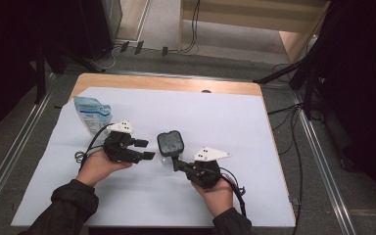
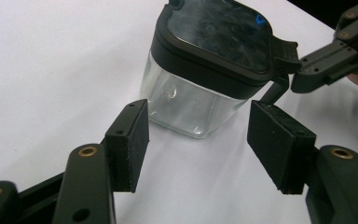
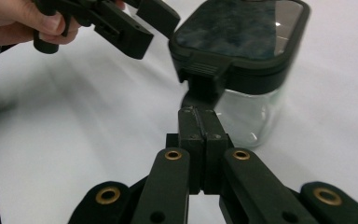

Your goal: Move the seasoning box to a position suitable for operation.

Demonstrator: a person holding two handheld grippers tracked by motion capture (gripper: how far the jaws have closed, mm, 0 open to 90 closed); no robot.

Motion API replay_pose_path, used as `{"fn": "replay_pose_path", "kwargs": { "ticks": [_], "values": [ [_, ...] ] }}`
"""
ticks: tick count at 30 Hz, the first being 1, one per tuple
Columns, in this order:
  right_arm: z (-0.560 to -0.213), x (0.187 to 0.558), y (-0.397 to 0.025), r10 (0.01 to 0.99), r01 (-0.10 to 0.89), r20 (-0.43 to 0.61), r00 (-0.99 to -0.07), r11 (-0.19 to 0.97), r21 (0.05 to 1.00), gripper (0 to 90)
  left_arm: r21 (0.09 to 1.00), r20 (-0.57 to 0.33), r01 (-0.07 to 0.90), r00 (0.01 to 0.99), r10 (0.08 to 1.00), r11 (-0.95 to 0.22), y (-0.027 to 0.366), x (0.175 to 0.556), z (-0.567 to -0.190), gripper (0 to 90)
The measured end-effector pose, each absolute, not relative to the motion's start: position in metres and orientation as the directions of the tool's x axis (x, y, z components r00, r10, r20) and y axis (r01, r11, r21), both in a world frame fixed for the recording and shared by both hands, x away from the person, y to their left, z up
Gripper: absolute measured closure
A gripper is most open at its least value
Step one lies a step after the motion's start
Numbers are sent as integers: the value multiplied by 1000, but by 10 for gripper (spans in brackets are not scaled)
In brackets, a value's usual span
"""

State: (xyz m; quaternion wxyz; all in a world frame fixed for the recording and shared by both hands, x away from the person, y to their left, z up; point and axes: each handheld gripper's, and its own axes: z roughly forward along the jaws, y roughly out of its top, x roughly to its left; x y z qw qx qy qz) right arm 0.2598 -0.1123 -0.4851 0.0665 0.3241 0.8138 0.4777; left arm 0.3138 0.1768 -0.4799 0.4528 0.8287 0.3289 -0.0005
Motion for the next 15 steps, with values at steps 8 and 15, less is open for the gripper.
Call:
{"fn": "replay_pose_path", "kwargs": {
  "ticks": [8, 15],
  "values": [
    [-488, 259, -100, 566, 464, 211, -797, 350, 814, 900, 757, -295, 542, 783, 548, -366, 179, 310, -479, 385],
    [-496, 263, -87, 550, 456, 195, -812, 389, 801, 900, 760, -299, 546, 775, 557, -352, 184, 304, -478, 371]
  ]
}}
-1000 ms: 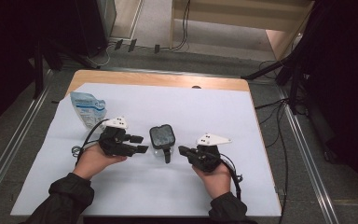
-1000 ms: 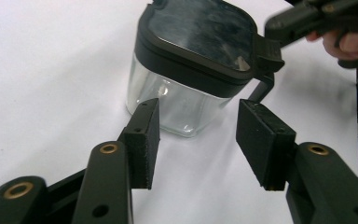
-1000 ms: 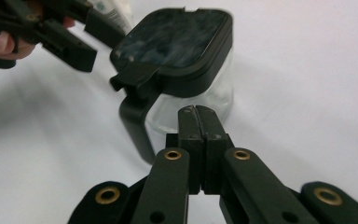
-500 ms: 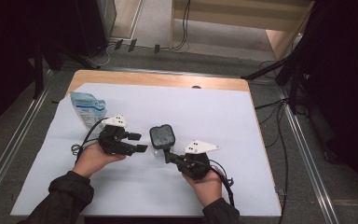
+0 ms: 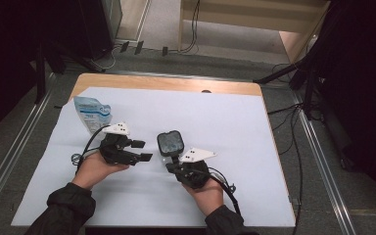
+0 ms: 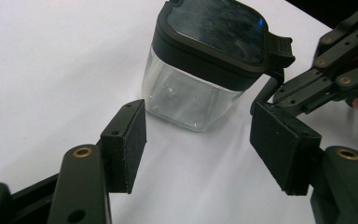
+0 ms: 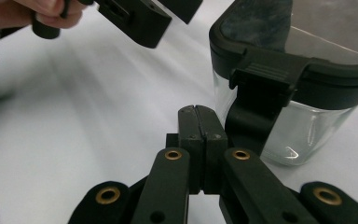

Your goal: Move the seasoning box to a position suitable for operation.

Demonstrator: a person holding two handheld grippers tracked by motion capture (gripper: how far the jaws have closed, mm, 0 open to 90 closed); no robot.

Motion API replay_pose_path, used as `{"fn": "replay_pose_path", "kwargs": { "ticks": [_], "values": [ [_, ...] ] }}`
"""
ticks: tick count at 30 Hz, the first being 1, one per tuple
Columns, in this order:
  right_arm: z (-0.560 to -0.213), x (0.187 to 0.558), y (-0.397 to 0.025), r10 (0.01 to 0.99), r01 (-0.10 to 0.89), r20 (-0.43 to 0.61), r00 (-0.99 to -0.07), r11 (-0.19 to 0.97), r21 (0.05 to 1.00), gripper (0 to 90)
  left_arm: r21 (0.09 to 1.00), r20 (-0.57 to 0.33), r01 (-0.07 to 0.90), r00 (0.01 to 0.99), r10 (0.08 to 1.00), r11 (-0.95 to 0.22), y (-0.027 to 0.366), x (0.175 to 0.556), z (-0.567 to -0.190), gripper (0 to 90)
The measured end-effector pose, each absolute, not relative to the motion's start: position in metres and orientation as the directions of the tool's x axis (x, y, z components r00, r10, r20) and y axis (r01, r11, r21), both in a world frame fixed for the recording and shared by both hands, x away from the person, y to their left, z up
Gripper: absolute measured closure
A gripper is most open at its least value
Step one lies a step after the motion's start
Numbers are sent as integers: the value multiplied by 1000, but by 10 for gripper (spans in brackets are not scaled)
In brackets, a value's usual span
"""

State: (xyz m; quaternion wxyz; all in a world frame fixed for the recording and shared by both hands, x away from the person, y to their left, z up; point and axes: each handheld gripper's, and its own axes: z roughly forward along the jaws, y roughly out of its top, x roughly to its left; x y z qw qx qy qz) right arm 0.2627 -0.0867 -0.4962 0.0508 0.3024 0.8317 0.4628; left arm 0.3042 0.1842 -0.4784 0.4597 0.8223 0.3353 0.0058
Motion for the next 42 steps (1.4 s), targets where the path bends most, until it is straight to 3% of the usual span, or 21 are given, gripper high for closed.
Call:
{"fn": "replay_pose_path", "kwargs": {
  "ticks": [16, 29, 36, 42],
  "values": [
    [-502, 268, -80, 541, 463, 200, -817, 408, 787, 900, 760, -296, 548, 770, 564, -350, 189, 301, -479, 363],
    [-502, 271, -100, 601, 508, 218, -769, 368, 779, 900, 761, -300, 548, 772, 560, -347, 180, 309, -480, 377],
    [-501, 274, -111, 631, 524, 220, -744, 347, 778, 900, 762, -309, 547, 777, 549, -345, 177, 312, -479, 412],
    [-500, 278, -125, 660, 539, 220, -718, 328, 776, 900, 761, -296, 541, 781, 550, -359, 172, 315, -480, 496]
  ]
}}
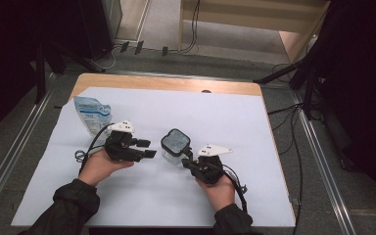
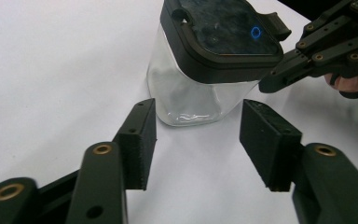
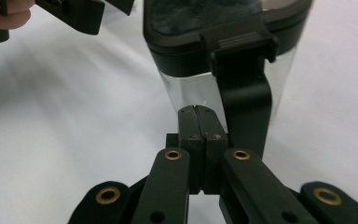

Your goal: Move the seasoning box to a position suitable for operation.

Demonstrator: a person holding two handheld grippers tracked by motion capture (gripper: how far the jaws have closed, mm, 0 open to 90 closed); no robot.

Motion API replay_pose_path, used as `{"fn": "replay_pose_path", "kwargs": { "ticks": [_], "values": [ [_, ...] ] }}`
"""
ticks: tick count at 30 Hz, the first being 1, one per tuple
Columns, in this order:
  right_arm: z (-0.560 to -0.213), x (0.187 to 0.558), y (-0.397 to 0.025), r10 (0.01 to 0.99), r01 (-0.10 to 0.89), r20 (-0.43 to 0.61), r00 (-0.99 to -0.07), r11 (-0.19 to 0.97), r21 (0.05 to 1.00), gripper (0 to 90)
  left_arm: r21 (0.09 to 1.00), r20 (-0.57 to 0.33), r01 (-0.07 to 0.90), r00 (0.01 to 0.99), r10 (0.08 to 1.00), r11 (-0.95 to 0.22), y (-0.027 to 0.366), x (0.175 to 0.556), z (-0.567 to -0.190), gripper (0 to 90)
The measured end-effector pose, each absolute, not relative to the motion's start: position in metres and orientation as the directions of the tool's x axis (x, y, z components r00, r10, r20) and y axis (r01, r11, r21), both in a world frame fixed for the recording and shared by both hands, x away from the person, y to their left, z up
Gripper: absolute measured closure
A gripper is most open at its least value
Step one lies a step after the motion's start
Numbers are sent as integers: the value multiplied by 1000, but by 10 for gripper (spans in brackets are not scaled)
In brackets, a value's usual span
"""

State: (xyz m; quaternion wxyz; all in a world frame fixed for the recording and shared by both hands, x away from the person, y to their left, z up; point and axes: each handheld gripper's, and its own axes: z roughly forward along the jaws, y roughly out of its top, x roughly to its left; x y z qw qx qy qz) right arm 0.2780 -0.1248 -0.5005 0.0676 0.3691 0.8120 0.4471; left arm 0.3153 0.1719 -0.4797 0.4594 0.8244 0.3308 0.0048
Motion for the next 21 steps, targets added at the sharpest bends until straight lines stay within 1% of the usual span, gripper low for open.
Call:
{"fn": "replay_pose_path", "kwargs": {
  "ticks": [5, 8, 11, 15, 17, 21],
  "values": [
    [-500, 281, -134, 677, 546, 225, -701, 307, 779, 900, 765, -287, 535, 781, 555, -357, 170, 318, -480, 588],
    [-499, 283, -138, 685, 553, 225, -693, 306, 775, 900, 767, -272, 530, 779, 566, -362, 169, 320, -482, 682],
    [-499, 285, -141, 693, 557, 225, -685, 299, 775, 900, 766, -284, 538, 774, 566, -351, 166, 324, -486, 785],
    [-498, 287, -144, 698, 562, 230, -678, 290, 775, 900, 763, -280, 537, 776, 565, -360, 158, 331, -491, 878],
    [-498, 288, -146, 702, 565, 231, -674, 288, 773, 900, 766, -277, 531, 781, 560, -362, 153, 332, -493, 894],
    [-499, 291, -149, 708, 566, 228, -668, 286, 773, 900, 766, -267, 523, 788, 555, -374, 146, 331, -496, 894]
  ]
}}
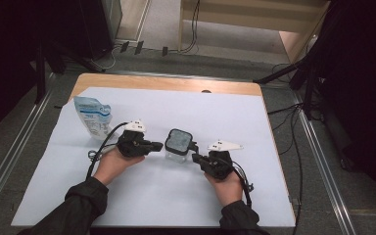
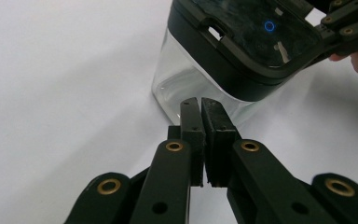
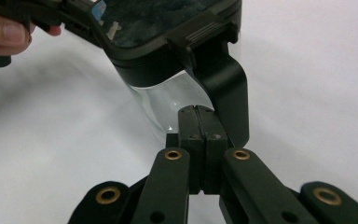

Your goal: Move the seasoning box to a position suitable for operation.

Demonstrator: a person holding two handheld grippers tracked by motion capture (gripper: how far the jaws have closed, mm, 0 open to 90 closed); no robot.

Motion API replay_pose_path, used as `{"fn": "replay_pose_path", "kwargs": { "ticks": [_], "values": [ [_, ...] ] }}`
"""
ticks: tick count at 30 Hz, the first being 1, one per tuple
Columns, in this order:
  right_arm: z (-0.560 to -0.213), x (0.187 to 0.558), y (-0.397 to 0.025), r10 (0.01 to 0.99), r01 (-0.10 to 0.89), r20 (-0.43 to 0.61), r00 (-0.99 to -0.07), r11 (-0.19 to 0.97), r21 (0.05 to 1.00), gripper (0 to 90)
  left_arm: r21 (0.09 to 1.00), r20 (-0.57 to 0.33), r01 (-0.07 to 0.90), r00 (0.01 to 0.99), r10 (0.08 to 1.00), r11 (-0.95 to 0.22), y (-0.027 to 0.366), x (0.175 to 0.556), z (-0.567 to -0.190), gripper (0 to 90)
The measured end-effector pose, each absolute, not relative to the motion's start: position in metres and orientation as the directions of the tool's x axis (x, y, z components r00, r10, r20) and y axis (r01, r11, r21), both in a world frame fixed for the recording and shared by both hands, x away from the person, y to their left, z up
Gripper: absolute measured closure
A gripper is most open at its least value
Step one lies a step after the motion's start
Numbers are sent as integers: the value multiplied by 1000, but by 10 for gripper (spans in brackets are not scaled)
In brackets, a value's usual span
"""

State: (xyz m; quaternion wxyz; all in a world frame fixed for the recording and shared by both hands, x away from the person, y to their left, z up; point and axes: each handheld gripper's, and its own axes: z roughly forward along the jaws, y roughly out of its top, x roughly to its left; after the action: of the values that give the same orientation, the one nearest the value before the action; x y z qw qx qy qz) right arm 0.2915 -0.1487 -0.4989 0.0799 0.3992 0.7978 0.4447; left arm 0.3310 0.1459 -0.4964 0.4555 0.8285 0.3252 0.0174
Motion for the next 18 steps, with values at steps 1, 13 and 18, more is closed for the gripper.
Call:
{"fn": "replay_pose_path", "kwargs": {
  "ticks": [1, 13, 18],
  "values": [
    [-499, 292, -149, 711, 567, 227, -666, 284, 773, 900, 767, -267, 520, 792, 550, -376, 143, 330, -498, 894],
    [-500, 300, -157, 731, 581, 236, -641, 261, 770, 900, 763, -282, 517, 806, 521, -387, 134, 324, -500, 888],
    [-497, 302, -164, 736, 585, 242, -633, 249, 771, 900, 765, -285, 514, 811, 511, -388, 131, 321, -500, 882]
  ]
}}
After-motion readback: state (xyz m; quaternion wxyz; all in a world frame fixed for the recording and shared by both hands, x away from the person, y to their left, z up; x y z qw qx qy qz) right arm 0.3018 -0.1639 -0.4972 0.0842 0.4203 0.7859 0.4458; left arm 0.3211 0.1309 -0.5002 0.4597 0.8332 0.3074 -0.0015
